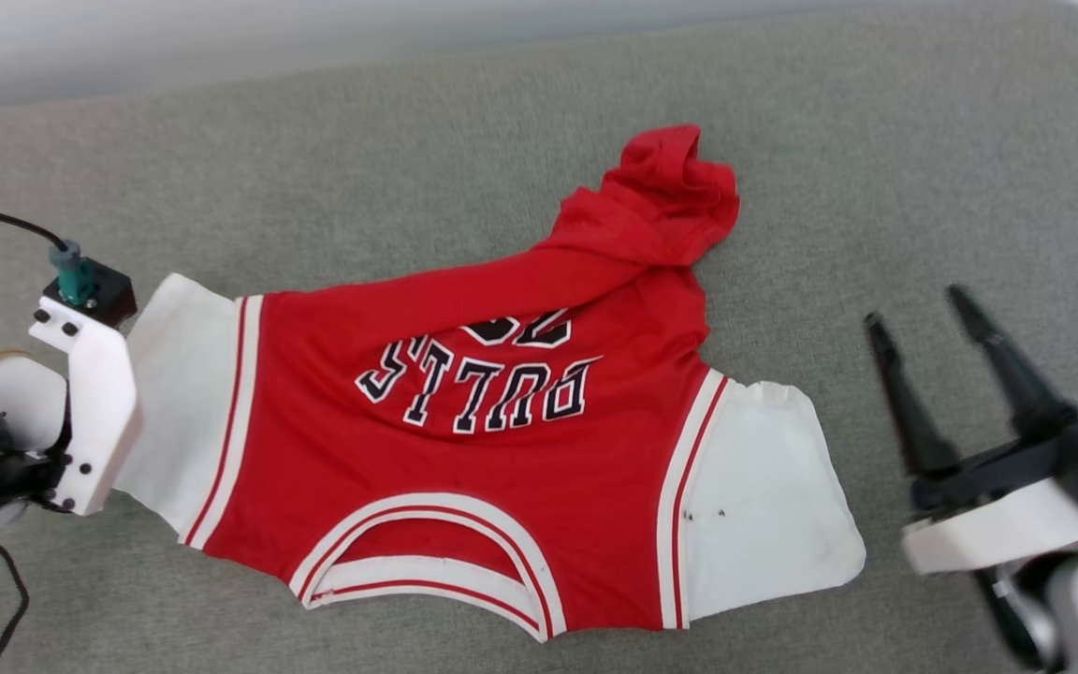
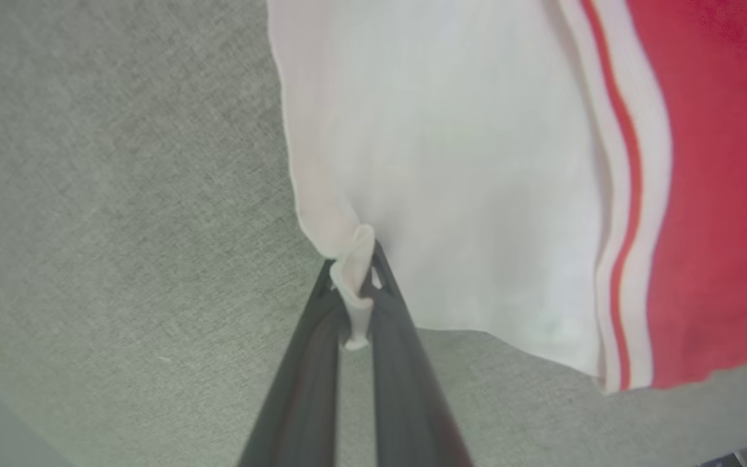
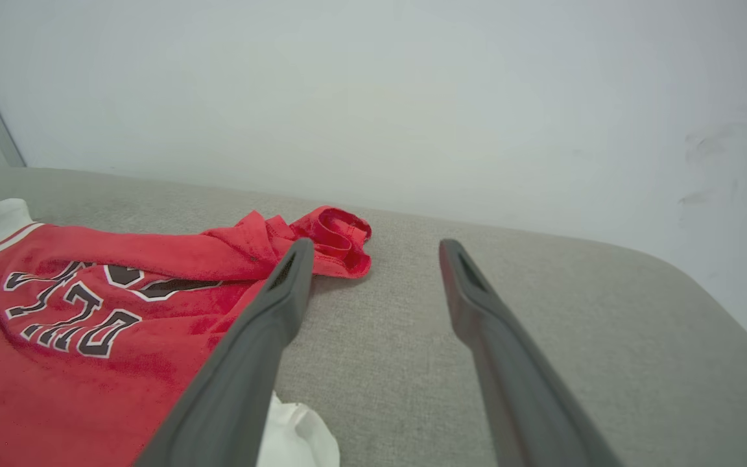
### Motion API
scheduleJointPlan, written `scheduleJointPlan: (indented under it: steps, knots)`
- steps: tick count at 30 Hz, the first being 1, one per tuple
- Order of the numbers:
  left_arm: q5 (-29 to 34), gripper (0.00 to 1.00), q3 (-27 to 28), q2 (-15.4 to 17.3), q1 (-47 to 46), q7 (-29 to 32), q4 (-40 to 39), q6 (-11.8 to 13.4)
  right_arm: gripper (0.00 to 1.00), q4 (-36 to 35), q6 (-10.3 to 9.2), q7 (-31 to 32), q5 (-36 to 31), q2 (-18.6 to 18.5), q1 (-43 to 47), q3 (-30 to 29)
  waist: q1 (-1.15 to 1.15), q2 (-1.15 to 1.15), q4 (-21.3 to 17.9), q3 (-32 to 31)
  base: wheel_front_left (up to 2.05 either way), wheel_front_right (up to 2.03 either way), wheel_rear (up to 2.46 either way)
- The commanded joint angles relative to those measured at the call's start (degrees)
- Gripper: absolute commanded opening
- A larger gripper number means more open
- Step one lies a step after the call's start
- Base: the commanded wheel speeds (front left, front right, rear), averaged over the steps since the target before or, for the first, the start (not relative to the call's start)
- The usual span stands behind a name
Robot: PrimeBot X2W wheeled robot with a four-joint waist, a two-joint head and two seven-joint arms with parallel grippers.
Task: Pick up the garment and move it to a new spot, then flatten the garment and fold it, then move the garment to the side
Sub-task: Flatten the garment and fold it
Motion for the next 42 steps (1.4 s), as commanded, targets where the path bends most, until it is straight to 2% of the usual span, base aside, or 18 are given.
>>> scheduleJointPlan:
  steps: [1,3,6,9,12,16,18,21,25,34,38,42]
  knots:
    - [-0.12,0.0,0.24,-0.02,0.69,-0.89,-0.64,-0.32,1.0,-0.88,-0.04,0.93,-0.47,-1.88,-1.25,-0.52,0.0,0.0,0.79,-2.29,0.0,0.0,0.0]
    - [0.08,0.0,0.35,0.42,1.16,-2.21,-1.95,-0.47,1.0,-2.09,-0.03,3.7,-0.47,-5.29,-2.37,-0.82,0.0,0.0,1.3,-3.74,0.0,0.0,0.0]
    - [0.43,0.0,0.64,1.21,1.91,-4.17,-4.41,-0.56,1.0,-4.02,-0.03,11.79,2.79,-12.37,-4.5,1.83,0.0,0.0,1.98,-5.24,0.0,0.0,0.0]
    - [0.47,0.0,0.78,1.93,2.78,-5.86,-7.11,0.1,1.0,-7.9,-0.03,23.45,6.21,-19.76,-6.09,6.46,0.0,0.0,2.52,-6.17,0.0,0.0,0.0]
    - [0.6,0.0,0.86,2.88,3.47,-6.76,-9.34,0.94,1.0,-11.41,-0.04,35.89,12.35,-26.81,-8.43,11.62,0.0,0.0,3.01,-6.44,0.0,0.0,0.0]
    - [1.07,0.0,0.85,3.27,4.05,-7.48,-11.41,2.08,1.0,-13.15,-0.04,49.82,21.93,-33.12,-11.62,17.56,0.0,0.0,3.76,-6.35,0.0,0.0,0.0]
    - [1.15,0.0,0.92,3.25,4.16,-7.86,-11.97,2.41,1.0,-12.23,-0.04,55.53,25.47,-34.68,-13.14,19.98,0.0,0.0,4.06,-6.21,0.0,0.0,0.0]
    - [1.62,0.0,0.89,2.57,4.07,-8.38,-12.48,2.72,1.0,-10.28,-0.04,61.96,28.72,-35.41,-14.7,23.49,0.0,0.0,4.69,-5.9,0.0,0.0,0.0]
    - [2.0,0.0,0.8,1.83,3.91,-8.91,-12.49,2.85,1.0,-6.6,-0.03,65.07,31.25,-33.69,-14.84,26.72,0.0,0.0,5.56,-5.28,0.0,0.0,0.0]
    - [2.42,0.0,0.82,0.94,2.65,-9.07,-12.09,2.12,1.0,3.32,-0.03,61.13,33.9,-28.96,-11.92,31.8,0.0,0.0,7.08,-2.96,0.0,0.0,0.0]
    - [2.43,0.0,0.94,0.75,2.34,-9.46,-12.09,2.1,1.0,8.29,0.03,59.56,35.45,-25.76,-9.84,36.44,0.0,0.0,7.32,-2.1,0.0,0.0,0.0]
    - [2.69,0.0,0.92,0.46,2.4,-10.03,-11.75,1.88,1.0,10.65,0.06,55.93,34.78,-24.12,-10.38,40.02,0.0,0.0,7.33,-1.95,0.0,0.0,0.0]
